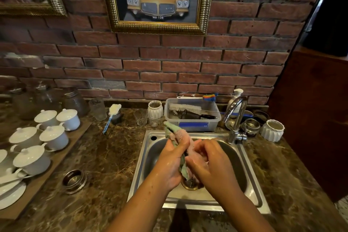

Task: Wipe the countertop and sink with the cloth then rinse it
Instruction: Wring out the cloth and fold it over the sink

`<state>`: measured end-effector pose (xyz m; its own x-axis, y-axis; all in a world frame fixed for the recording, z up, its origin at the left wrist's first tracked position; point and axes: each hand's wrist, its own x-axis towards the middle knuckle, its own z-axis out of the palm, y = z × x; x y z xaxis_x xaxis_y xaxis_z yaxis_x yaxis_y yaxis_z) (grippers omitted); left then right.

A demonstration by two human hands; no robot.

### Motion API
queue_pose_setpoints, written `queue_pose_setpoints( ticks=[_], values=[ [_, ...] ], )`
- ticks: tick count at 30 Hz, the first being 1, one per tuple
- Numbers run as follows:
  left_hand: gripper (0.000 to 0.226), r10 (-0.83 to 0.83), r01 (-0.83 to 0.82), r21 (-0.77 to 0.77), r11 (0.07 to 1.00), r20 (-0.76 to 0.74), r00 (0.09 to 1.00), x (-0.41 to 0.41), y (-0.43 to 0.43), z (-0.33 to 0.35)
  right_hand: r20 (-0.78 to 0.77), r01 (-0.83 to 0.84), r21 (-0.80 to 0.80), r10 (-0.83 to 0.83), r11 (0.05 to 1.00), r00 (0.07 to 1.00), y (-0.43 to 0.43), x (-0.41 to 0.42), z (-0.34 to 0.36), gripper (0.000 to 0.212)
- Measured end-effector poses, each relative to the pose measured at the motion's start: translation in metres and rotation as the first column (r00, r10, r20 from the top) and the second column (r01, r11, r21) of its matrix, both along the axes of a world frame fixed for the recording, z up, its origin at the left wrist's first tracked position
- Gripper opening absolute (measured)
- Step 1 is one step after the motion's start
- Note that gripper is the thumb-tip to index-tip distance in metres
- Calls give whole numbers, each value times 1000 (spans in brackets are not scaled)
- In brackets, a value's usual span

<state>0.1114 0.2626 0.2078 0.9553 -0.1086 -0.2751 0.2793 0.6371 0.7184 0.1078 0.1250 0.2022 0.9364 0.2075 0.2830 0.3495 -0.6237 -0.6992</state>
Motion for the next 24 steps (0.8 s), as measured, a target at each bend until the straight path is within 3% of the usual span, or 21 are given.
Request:
queue_pose_setpoints(
  ticks=[3,6,9,12,16,19,22,24],
  values=[
    [46,-27,26,-19,999,-17,999,-5,4,-1,2,7,-89,-7,996,1000,2,2,-2,18],
    [44,-81,81,-20,997,-22,996,-12,9,-3,-13,57,-56,-57,997,998,1,0,0,6],
    [39,-105,104,-51,993,-21,994,-15,10,-8,-182,12,155,16,988,983,-3,1,2,10],
    [43,-118,117,-59,991,-13,993,-14,9,-10,-379,9,445,179,896,908,-6,0,8,14],
    [48,-148,148,26,989,-3,989,-13,5,-11,-504,125,618,269,776,821,-13,1,13,20],
    [49,-164,164,26,986,-2,986,-14,5,-12,-547,158,638,299,754,782,-18,2,16,21],
    [56,-179,178,-42,983,-2,984,-12,6,-12,-520,130,577,240,807,819,-17,1,17,20],
    [68,-193,193,7,981,3,981,-11,3,-13,-505,110,515,197,850,840,-14,1,14,18]
  ],
)
